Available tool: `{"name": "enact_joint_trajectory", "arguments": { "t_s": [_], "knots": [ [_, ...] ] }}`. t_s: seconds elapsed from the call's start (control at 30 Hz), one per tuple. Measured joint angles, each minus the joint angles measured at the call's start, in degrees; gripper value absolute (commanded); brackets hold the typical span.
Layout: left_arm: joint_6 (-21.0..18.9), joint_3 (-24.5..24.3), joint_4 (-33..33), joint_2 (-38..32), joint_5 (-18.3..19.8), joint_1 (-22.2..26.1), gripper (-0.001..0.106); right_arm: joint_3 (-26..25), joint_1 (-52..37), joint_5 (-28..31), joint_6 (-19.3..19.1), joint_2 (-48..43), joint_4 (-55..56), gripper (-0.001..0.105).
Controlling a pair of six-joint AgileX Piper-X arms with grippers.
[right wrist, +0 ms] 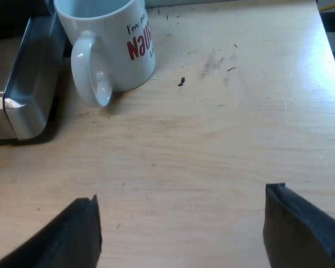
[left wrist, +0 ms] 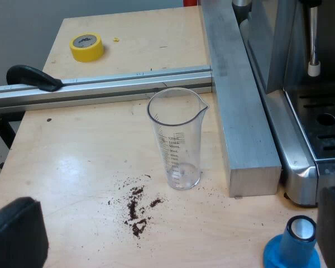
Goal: Grind coffee beans and then tamp
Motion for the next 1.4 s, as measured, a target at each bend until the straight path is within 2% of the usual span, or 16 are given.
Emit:
{"name": "enact_joint_trajectory", "arguments": {
  "t_s": [0.23,0.37,0.6,0.8,0.93,1.17,1.3,1.33,1.4],
  "knots": [
    [0.00,0.00,0.00,0.00,0.00,0.00,0.105,0.00,0.00,0.00,0.17,0.00,0.00,0.063],
    [0.00,0.00,0.00,0.00,0.37,0.00,0.105,0.00,0.00,0.00,2.60,0.00,0.00,0.063],
    [0.00,0.00,0.00,0.00,4.39,-0.68,0.102,-2.36,0.54,-0.51,2.89,0.83,1.94,0.063],
    [0.00,0.00,-1.85,0.00,6.14,-6.45,0.102,-7.27,7.70,-0.86,3.01,7.11,4.61,0.063],
    [0.00,-1.19,-3.43,0.00,8.69,-10.23,0.102,-10.20,13.79,-0.97,3.01,11.90,6.67,0.063],
    [0.00,-1.66,-8.88,2.18,14.53,-15.87,0.102,-11.70,22.65,-1.15,3.01,16.15,6.01,0.063],
    [0.00,-1.66,-10.60,3.66,15.59,-19.30,0.101,-11.70,26.58,-1.15,3.01,16.50,3.85,0.063],
    [0.00,-1.66,-11.26,4.27,16.02,-20.44,0.099,-11.70,27.90,-1.15,3.01,16.46,2.97,0.063],
    [0.00,-1.66,-11.98,5.13,16.45,-22.04,0.086,-11.70,29.56,-1.15,3.01,16.46,1.22,0.063]
  ]
}}
